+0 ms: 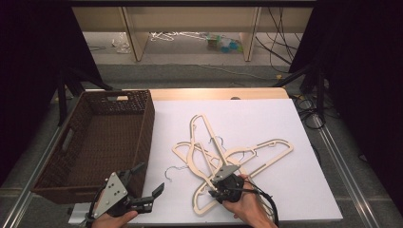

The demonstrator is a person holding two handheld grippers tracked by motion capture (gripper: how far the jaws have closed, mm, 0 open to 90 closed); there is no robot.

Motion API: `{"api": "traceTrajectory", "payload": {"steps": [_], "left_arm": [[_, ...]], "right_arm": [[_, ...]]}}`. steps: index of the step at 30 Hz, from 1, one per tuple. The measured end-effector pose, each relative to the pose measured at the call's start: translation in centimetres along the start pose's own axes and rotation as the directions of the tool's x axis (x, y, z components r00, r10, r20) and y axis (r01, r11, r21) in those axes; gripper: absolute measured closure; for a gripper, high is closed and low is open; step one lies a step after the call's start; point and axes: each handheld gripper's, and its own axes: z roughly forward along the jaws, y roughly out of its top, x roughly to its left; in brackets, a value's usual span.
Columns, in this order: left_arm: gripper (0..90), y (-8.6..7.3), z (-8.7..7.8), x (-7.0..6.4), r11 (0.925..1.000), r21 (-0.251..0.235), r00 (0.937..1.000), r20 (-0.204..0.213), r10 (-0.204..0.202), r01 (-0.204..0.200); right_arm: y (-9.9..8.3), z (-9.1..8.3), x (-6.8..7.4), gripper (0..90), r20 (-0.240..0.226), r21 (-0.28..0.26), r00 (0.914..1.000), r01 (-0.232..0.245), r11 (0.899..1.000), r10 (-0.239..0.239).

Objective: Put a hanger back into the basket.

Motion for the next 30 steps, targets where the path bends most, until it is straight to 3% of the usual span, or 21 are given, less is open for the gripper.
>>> {"api": "traceTrajectory", "payload": {"steps": [6,12,14,16,19,26,29,30], "left_arm": [[15.9,0.0,0.0,0.0,1.0,-0.001,1.0,0.001,0.005,-0.005],[16.0,0.0,-0.1,0.1,1.0,-0.007,1.0,-0.001,-0.002,0.002],[15.9,0.0,-0.1,0.1,1.0,-0.008,1.0,-0.001,-0.001,0.001],[15.9,0.0,0.0,0.0,1.0,-0.001,1.0,-0.001,0.002,-0.002],[16.0,0.0,0.0,0.0,1.0,-0.001,1.0,0.002,0.005,-0.005],[16.0,0.1,0.0,0.0,1.0,-0.007,1.0,0.003,0.001,-0.001],[16.0,0.0,-0.1,0.1,1.0,-0.004,1.0,0.003,0.005,-0.005],[16.0,0.1,0.0,0.1,1.0,-0.008,1.0,0.003,0.003,-0.003]], "right_arm": [[0.1,-0.3,-0.1,72.4,0.022,0.008,0.9995,-0.023,1.0,0.023],[0.0,-0.8,-0.9,75.7,0.01,0.001,0.9983,-0.057,0.998,0.056],[-0.1,-0.9,-1.1,75.8,0.002,0.008,0.9982,-0.06,0.998,0.06],[-0.1,-0.6,-1.0,74.3,0.027,-0.009,0.9973,-0.068,0.998,0.069],[-0.2,0.1,-0.9,69.3,0.025,0.033,0.9974,-0.069,0.997,0.068],[-0.2,0.0,-1.1,73.8,0.037,0.034,0.9951,-0.093,0.995,0.091],[0.0,-0.6,-1.4,76.2,-0.001,0.025,0.9928,-0.119,0.993,0.119],[0.0,-0.7,-1.4,77.3,0.006,0.02,0.9951,-0.099,0.995,0.099]]}}
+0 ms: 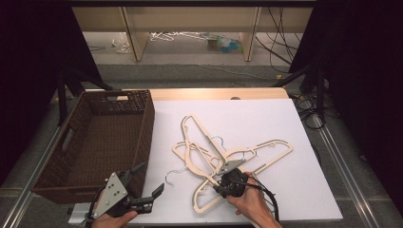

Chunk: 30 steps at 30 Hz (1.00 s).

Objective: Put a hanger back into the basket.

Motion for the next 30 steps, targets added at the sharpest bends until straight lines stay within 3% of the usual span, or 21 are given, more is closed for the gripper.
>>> {"api": "traceTrajectory", "payload": {"steps": [4,6,13,14,16,20,21,29,30], "left_arm": [[16.0,0.0,0.0,-0.1,1.0,0.006,1.0,0.0,0.002,-0.002],[16.1,0.0,0.0,0.0,1.0,0.006,1.0,0.001,0.003,-0.003],[16.4,-0.2,0.6,-0.5,0.9992,0.032,0.9995,0.017,0.026,-0.026],[16.4,-0.3,0.6,-0.8,0.9987,0.05,0.9998,0.017,0.011,-0.012],[16.8,-0.3,1.1,-0.9,0.997,0.059,0.9984,0.026,0.05,-0.051],[16.7,-0.6,2.3,-1.0,0.9957,0.081,0.9968,0.07,0.038,-0.044],[16.6,-0.8,2.8,-1.2,0.9918,0.105,0.9953,0.073,0.065,-0.072],[16.2,-1.1,5.3,-1.7,0.983,0.156,0.988,0.135,0.075,-0.096],[16.8,-1.1,5.7,-1.6,0.9817,0.161,0.9878,0.133,0.08,-0.101]], "right_arm": [[0.1,-0.5,-0.2,79.7,-0.006,-0.006,1.0,-0.008,1.0,0.008],[0.2,-0.7,-0.3,79.7,-0.005,0.003,0.9996,0.028,1.0,-0.028],[0.5,-2.8,-0.9,79.8,-0.023,0.006,0.9987,0.045,0.999,-0.045],[0.5,-3.2,-1.0,79.7,-0.024,0.015,0.9981,0.056,0.998,-0.056],[0.4,-3.8,-1.1,79.7,-0.023,0.005,0.9965,0.081,0.997,-0.081],[0.0,-5.6,-1.2,79.7,-0.05,0.021,0.994,0.099,0.995,-0.097],[-0.4,-6.2,-1.4,79.7,-0.056,0.016,0.993,0.105,0.994,-0.104],[-1.4,-7.3,-1.7,79.6,-0.085,0.024,0.9896,0.118,0.993,-0.116],[-1.7,-7.8,-1.7,79.7,-0.109,0.028,0.9863,0.128,0.991,-0.124]]}}
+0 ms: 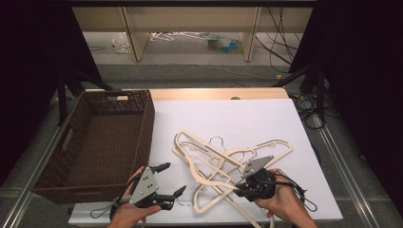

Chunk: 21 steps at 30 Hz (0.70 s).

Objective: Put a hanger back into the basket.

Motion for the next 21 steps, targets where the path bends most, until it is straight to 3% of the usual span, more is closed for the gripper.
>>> {"api": "traceTrajectory", "payload": {"steps": [6,9,10,13,15,18,20,21], "left_arm": [[22.3,-0.1,2.2,0.4,0.9976,0.051,0.9988,-0.013,0.048,-0.047],[25.9,-0.4,2.9,0.3,0.9892,0.103,0.9944,-0.011,0.105,-0.103],[25.7,-0.6,3.3,0.2,0.9879,0.119,0.9949,0.0,0.1,-0.1],[24.7,-0.9,4.3,-0.1,0.9759,0.152,0.9875,0.008,0.157,-0.156],[25.5,-1.1,5.0,-0.2,0.9611,0.173,0.9765,0.028,0.214,-0.215],[25.9,-1.2,5.6,-0.3,0.9595,0.172,0.9748,0.036,0.22,-0.223],[26.2,-1.3,5.9,-0.4,0.954,0.178,0.9704,0.035,0.239,-0.241],[26.5,-1.4,6.0,-0.4,0.947,0.185,0.9649,0.041,0.259,-0.263]], "right_arm": [[-0.4,-1.2,-0.1,79.7,-0.01,-0.002,0.9999,0.006,1.0,-0.006],[-0.5,-1.9,-0.2,79.7,-0.014,-0.002,0.9997,0.019,1.0,-0.019],[-0.5,-2.0,-0.2,79.7,-0.014,-0.006,0.9998,0.016,1.0,-0.016],[-0.5,-2.4,-0.2,79.7,-0.022,-0.001,0.9996,0.018,1.0,-0.018],[-0.5,-2.5,-0.2,79.7,-0.023,-0.003,0.9995,0.023,1.0,-0.023],[-0.5,-2.5,-0.3,79.6,-0.023,-0.004,0.9993,0.028,1.0,-0.028],[-0.5,-2.5,-0.3,79.6,-0.026,-0.002,0.9991,0.033,0.999,-0.033],[-0.6,-2.6,-0.4,79.6,-0.029,0.001,0.9991,0.032,0.999,-0.032]]}}
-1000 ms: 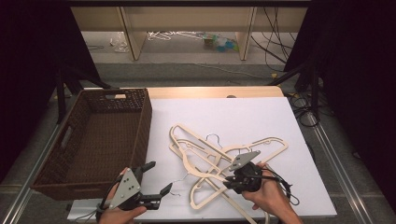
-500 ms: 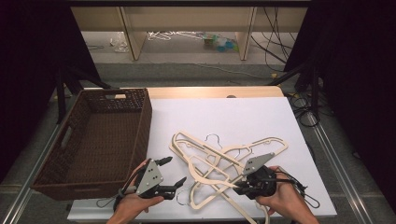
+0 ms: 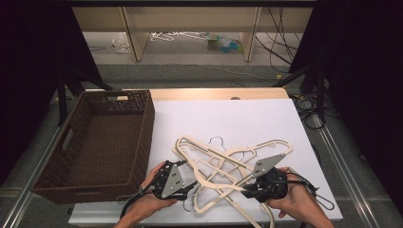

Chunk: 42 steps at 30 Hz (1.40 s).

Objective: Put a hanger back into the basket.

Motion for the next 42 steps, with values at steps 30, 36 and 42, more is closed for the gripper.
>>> {"api": "traceTrajectory", "payload": {"steps": [30,36,42], "left_arm": [[69.6,2.3,1.4,-0.7,0.8945,-0.062,0.8913,0.079,0.447,-0.443],[76.9,3.4,1.0,-0.8,0.8738,-0.099,0.8759,0.035,0.481,-0.476],[79.4,4.4,0.6,-0.9,0.8449,-0.07,0.846,0.019,0.533,-0.53]], "right_arm": [[-1.9,0.4,-2.5,79.6,-0.093,-0.025,0.9955,0.018,1.0,-0.02],[-2.0,0.3,-2.8,79.7,-0.099,-0.031,0.995,0.015,0.999,-0.018],[-2.2,-0.5,-3.2,71.0,-0.079,-0.059,0.9968,0.01,0.998,-0.014]]}}
